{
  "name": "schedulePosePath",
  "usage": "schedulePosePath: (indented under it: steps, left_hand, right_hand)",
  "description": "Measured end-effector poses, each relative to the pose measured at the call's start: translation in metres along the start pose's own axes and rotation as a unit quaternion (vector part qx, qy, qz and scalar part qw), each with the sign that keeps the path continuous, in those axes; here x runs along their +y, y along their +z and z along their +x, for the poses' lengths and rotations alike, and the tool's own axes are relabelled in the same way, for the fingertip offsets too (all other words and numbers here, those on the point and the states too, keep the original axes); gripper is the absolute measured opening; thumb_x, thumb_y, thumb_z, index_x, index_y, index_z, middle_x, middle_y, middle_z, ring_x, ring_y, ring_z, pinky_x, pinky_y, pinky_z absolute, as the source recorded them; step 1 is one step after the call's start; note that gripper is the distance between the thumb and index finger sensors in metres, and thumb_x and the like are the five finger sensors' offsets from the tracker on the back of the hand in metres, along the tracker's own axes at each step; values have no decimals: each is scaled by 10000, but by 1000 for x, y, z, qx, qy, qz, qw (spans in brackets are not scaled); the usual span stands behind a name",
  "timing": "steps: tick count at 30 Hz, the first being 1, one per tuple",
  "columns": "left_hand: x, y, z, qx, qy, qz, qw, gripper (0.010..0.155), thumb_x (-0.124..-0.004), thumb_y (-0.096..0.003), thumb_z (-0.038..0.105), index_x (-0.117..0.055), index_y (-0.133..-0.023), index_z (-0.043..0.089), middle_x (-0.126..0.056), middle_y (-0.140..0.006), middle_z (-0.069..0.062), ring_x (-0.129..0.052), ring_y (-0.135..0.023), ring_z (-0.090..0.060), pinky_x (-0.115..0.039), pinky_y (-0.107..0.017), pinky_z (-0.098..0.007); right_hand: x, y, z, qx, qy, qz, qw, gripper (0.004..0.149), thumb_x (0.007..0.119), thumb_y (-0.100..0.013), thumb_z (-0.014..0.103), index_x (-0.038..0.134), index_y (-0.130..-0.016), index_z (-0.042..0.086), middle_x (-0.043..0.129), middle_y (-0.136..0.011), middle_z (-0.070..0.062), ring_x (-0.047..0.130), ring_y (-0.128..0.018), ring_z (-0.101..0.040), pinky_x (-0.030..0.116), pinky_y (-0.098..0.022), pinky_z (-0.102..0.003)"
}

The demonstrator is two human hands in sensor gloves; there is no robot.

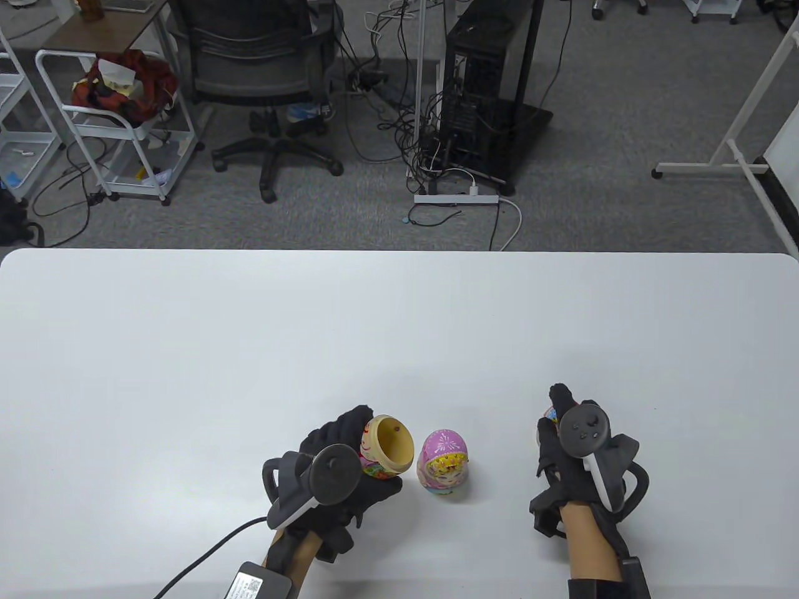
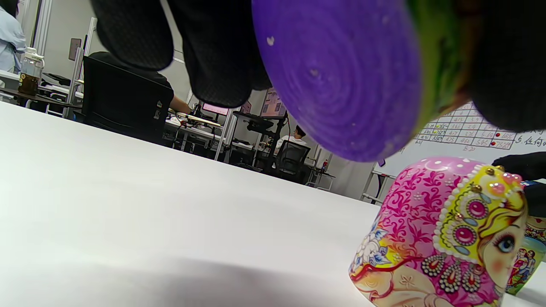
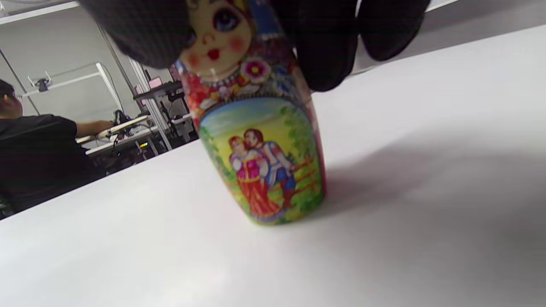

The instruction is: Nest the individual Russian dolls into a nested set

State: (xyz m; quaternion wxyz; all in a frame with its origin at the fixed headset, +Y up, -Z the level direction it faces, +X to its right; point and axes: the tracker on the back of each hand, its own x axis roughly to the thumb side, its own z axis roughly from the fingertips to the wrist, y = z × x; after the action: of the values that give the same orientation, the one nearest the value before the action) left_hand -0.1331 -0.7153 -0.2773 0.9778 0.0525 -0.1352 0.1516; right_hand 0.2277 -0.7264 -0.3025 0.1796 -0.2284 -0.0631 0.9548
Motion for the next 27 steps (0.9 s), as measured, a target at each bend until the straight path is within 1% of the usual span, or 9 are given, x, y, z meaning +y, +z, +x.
schedulePosePath:
  steps: [2, 7, 10, 11, 13, 15, 17, 24, 27]
  left_hand:
    - [-1, 0, 0, -1, 0, 0, 1000, 1158, -865, -260, 809, -290, -1089, 241, -662, -1083, -80, -819, -951, -284, -668, -710, -594]
    - [-1, 1, 0, -1, 4, -3, 1000, 1158, -864, -261, 810, -297, -1088, 232, -682, -1073, -46, -835, -937, -272, -675, -708, -588]
    - [-1, 1, 0, -1, 6, -3, 1000, 1158, -862, -262, 811, -298, -1088, 227, -683, -1073, -40, -836, -936, -269, -678, -707, -586]
    - [-1, 1, 0, -1, 7, -3, 1000, 1156, -861, -264, 811, -298, -1087, 227, -682, -1073, -37, -837, -935, -266, -678, -707, -585]
    - [-2, 1, 0, 0, 8, -4, 1000, 1157, -862, -264, 811, -297, -1088, 227, -681, -1075, -36, -835, -937, -269, -678, -707, -585]
    - [-2, 1, 0, -1, 6, -6, 1000, 1157, -862, -264, 810, -296, -1089, 228, -680, -1076, -35, -835, -938, -268, -678, -706, -584]
    - [-2, 1, 0, -1, 6, -8, 1000, 1158, -862, -265, 809, -295, -1090, 228, -679, -1078, -33, -833, -940, -269, -678, -708, -584]
    - [-3, 1, 0, -5, 3, -12, 1000, 1156, -864, -268, 805, -292, -1090, 228, -674, -1081, -35, -830, -942, -271, -676, -707, -585]
    - [-3, 1, 2, -6, 3, -9, 1000, 1156, -863, -269, 804, -293, -1090, 224, -674, -1080, -36, -830, -941, -270, -679, -708, -582]
  right_hand:
    - [-1, 0, 0, -4, 0, 7, 1000, 574, 766, -498, 449, 446, -972, 496, 505, -1090, -110, 772, -896, -345, 639, -685, -544]
    - [-5, 1, -2, -11, -24, -16, 1000, 589, 784, -485, 453, 458, -975, 438, 552, -1066, -127, 811, -870, -330, 666, -673, -526]
    - [-16, 7, 6, -43, -73, -42, 996, 587, 779, -481, 459, 455, -969, 435, 542, -1065, -118, 803, -875, -322, 663, -677, -525]
    - [-21, 11, 10, -68, -110, -44, 991, 587, 776, -480, 460, 450, -968, 436, 536, -1067, -113, 796, -882, -319, 656, -684, -526]
    - [-27, 15, 17, -115, -192, -22, 974, 590, 772, -483, 456, 441, -970, 432, 518, -1072, -111, 779, -895, -316, 631, -696, -542]
    - [-30, 21, 27, -175, -307, 13, 935, 589, 776, -487, 436, 444, -973, 420, 504, -1073, -124, 760, -899, -334, 592, -701, -572]
    - [-33, 28, 37, -215, -351, 31, 911, 590, 778, -487, 433, 450, -976, 406, 509, -1068, -133, 763, -888, -343, 597, -690, -576]
    - [-33, 62, 75, -344, -356, 64, 866, 592, 778, -482, 450, 456, -976, 402, 526, -1063, -126, 785, -877, -324, 625, -686, -558]
    - [-28, 71, 84, -368, -346, 77, 859, 592, 780, -483, 445, 458, -978, 394, 523, -1062, -128, 785, -875, -325, 626, -686, -556]
